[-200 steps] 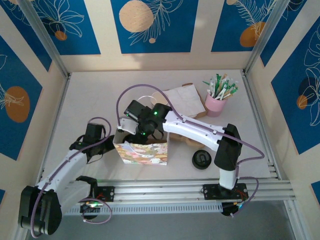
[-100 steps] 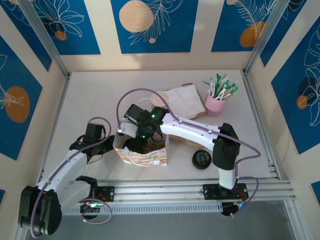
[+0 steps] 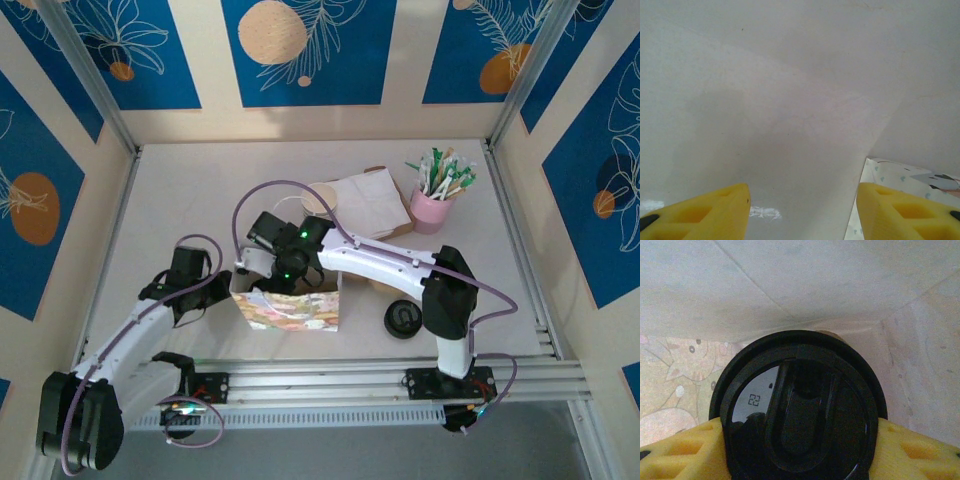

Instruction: Pack the takeout coffee

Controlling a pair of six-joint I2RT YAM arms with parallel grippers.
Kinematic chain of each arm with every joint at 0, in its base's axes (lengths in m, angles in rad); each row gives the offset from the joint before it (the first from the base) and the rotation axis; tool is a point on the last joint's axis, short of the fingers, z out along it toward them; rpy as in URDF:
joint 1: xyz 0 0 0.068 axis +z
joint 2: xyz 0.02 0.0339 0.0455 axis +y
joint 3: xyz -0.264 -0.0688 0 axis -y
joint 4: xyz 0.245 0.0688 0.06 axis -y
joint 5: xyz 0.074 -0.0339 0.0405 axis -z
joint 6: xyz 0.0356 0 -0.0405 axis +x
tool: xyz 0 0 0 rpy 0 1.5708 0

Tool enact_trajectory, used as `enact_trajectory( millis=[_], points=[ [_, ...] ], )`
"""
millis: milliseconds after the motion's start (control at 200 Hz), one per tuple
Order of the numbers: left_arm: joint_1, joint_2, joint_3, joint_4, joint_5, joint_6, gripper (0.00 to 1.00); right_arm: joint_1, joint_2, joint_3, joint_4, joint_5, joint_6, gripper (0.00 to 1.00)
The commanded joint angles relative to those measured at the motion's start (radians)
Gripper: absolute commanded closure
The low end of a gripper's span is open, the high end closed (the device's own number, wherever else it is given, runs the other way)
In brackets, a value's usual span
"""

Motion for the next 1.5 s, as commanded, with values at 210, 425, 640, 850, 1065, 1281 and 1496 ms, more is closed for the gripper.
enact_trajectory(
  millis=[210,425,640,850,1065,1281,1496],
  points=[
    [-0.009,-0.016,0.005,-0.02,-0.015,0.016,0.42,0.011,0.019,0.017,-0.04,0.065,-0.019,0.45],
    [-0.01,-0.014,0.007,-0.022,-0.016,0.019,0.41,0.012,0.071,-0.051,-0.023,0.079,0.003,0.45],
    [-0.01,-0.015,0.013,-0.027,-0.016,0.021,0.41,0.007,0.024,-0.035,0.006,0.052,0.009,0.31],
    [-0.011,-0.018,0.011,-0.029,-0.019,0.021,0.41,0.002,0.002,0.016,-0.025,0.023,-0.004,0.01],
    [-0.01,-0.017,0.01,-0.029,-0.018,0.021,0.41,0.005,0.002,0.031,-0.039,0.037,-0.001,0.01],
    [-0.01,-0.015,0.009,-0.028,-0.019,0.021,0.41,0.007,-0.013,0.088,-0.065,0.057,0.024,0.01],
    [-0.01,-0.015,0.01,-0.026,-0.019,0.02,0.41,0.011,-0.038,0.171,-0.119,0.039,0.031,0.01]
  ],
)
